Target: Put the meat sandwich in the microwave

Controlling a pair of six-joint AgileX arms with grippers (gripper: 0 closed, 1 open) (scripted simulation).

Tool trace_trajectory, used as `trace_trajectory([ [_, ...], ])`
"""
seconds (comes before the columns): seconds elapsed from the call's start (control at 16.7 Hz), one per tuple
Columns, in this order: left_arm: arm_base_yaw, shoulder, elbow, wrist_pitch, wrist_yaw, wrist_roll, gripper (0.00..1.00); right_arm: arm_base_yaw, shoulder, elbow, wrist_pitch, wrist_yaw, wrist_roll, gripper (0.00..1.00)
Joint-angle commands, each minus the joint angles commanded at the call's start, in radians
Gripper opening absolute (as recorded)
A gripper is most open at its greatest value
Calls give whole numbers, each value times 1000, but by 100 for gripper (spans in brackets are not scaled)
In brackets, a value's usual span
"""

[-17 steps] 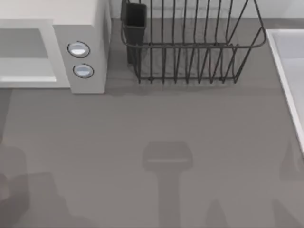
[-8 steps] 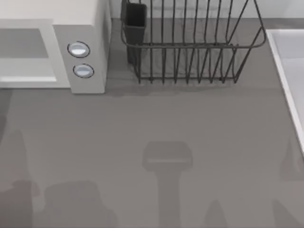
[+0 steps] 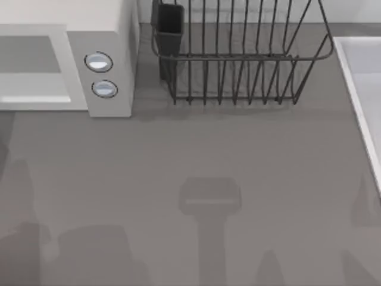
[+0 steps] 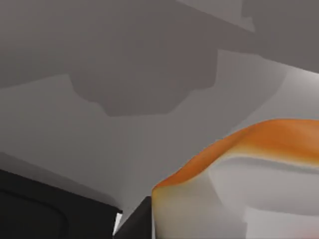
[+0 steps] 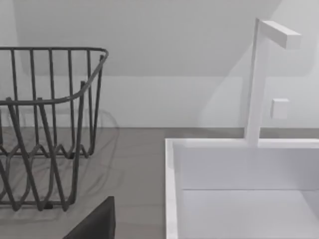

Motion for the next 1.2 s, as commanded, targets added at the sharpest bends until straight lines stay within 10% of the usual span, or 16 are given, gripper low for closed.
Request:
trace_trajectory([
  [0.42,-35,173,28,404,36,-276,0,0,0,0,0,0,0,100],
  [1.2,-158,637,-63,1697,140,-1167,0,0,0,0,0,0,0,100],
])
